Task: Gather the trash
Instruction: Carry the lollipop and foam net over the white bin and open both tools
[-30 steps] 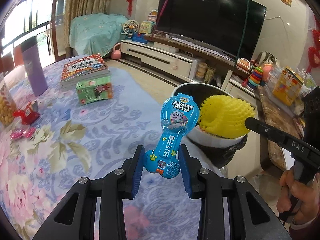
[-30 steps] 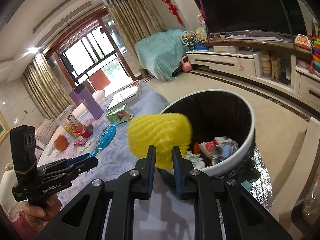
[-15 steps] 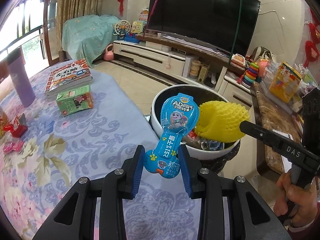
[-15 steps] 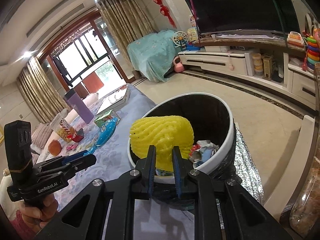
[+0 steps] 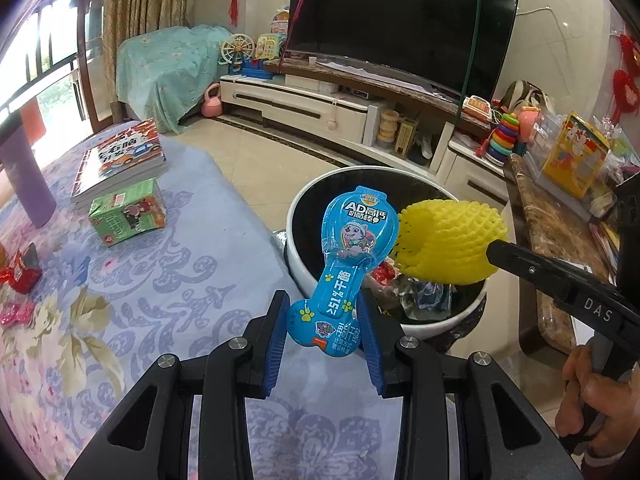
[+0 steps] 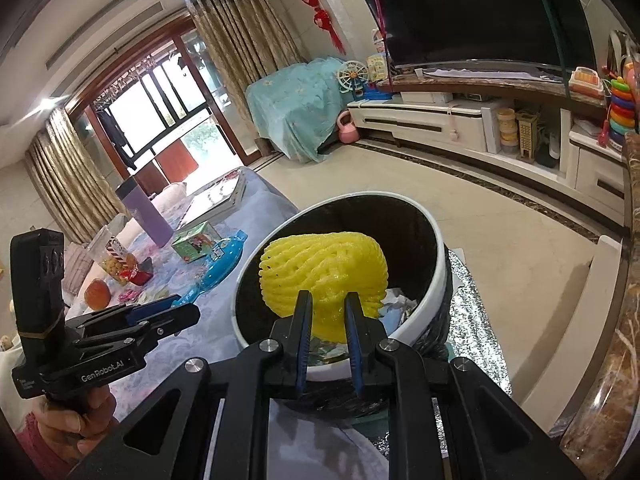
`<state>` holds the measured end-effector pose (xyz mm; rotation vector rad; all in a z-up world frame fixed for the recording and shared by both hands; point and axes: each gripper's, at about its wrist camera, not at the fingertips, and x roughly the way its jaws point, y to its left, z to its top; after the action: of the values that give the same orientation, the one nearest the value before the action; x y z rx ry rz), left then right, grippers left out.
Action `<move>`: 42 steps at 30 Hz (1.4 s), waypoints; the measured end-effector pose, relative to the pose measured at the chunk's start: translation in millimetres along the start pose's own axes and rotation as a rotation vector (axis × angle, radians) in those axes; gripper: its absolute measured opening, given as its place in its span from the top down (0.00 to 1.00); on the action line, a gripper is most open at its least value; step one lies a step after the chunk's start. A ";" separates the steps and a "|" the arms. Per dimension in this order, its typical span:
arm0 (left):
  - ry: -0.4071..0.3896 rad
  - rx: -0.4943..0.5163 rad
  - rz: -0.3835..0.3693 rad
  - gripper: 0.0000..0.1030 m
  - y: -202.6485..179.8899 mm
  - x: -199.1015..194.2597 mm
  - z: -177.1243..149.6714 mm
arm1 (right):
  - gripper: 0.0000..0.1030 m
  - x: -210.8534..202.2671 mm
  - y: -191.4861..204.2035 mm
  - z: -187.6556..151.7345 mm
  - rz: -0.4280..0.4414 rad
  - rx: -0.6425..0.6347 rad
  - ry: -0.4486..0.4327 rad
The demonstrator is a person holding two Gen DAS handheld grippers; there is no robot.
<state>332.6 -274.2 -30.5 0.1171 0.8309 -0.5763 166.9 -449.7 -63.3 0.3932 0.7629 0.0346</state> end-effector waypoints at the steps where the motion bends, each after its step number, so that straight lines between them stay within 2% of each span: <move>1: 0.000 0.002 0.001 0.68 -0.7 1.5 0.9 | 0.84 0.5 -0.5 0.4 -0.004 -0.002 0.002; 18: 0.022 0.051 -0.012 0.67 -12.0 37.3 22.3 | 0.84 12.8 -11.1 11.1 -0.029 -0.011 0.017; 28: 0.048 0.042 -0.035 0.66 -13.6 53.5 27.7 | 0.84 19.4 -18.7 14.1 -0.045 -0.013 0.037; 34: 0.040 0.027 -0.054 0.66 -10.7 56.4 29.3 | 0.80 23.3 -21.2 16.9 -0.047 -0.011 0.045; 36: 0.041 0.017 -0.060 0.60 -9.9 55.4 29.3 | 0.77 23.4 -23.6 17.8 -0.048 -0.005 0.047; 37: 0.037 0.009 -0.058 0.47 -8.2 54.6 29.5 | 0.71 23.5 -25.1 17.9 -0.049 0.002 0.050; 38: 0.026 0.001 -0.053 0.42 -6.7 51.7 28.7 | 0.54 22.7 -27.1 17.7 -0.042 0.016 0.050; 40: 0.006 -0.010 -0.055 0.42 -2.8 45.7 26.0 | 0.35 21.2 -27.6 18.1 -0.034 0.029 0.042; 42: 0.000 -0.025 -0.053 0.42 2.1 40.1 20.4 | 0.34 16.0 -26.7 17.6 -0.028 0.035 0.021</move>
<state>368.5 -296.4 -46.0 0.0721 0.8426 -0.6154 187.5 -477.6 -72.1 0.4155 0.7904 -0.0009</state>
